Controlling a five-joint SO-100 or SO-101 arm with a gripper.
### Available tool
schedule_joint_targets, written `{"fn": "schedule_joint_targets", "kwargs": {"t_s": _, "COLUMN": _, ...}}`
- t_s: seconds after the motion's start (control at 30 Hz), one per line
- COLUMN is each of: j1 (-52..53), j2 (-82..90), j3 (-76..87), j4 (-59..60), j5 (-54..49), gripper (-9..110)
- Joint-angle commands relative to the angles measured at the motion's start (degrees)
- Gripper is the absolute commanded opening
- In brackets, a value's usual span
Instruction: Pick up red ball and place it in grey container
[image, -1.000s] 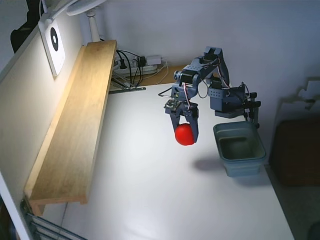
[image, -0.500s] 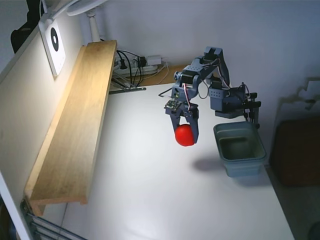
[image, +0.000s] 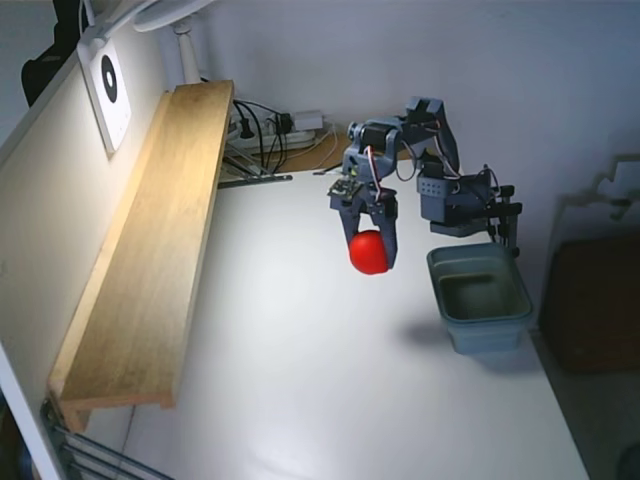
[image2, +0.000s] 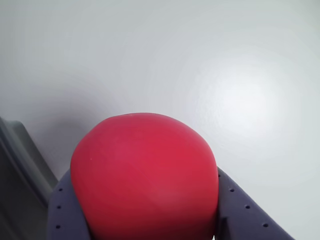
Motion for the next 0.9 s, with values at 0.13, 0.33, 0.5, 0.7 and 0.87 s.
{"fn": "schedule_joint_targets", "kwargs": {"t_s": 0.13, "j1": -5.36, "j2": 1.04, "j3": -4.31, "j4": 1.72, "j5": 0.09, "gripper": 23}}
{"fn": "schedule_joint_targets", "kwargs": {"t_s": 0.33, "j1": -15.10, "j2": 1.04, "j3": -4.31, "j4": 1.72, "j5": 0.09, "gripper": 23}}
{"fn": "schedule_joint_targets", "kwargs": {"t_s": 0.5, "j1": -23.14, "j2": 1.04, "j3": -4.31, "j4": 1.72, "j5": 0.09, "gripper": 23}}
{"fn": "schedule_joint_targets", "kwargs": {"t_s": 0.7, "j1": -27.19, "j2": 1.04, "j3": -4.31, "j4": 1.72, "j5": 0.09, "gripper": 23}}
{"fn": "schedule_joint_targets", "kwargs": {"t_s": 0.87, "j1": -27.19, "j2": 1.04, "j3": -4.31, "j4": 1.72, "j5": 0.09, "gripper": 23}}
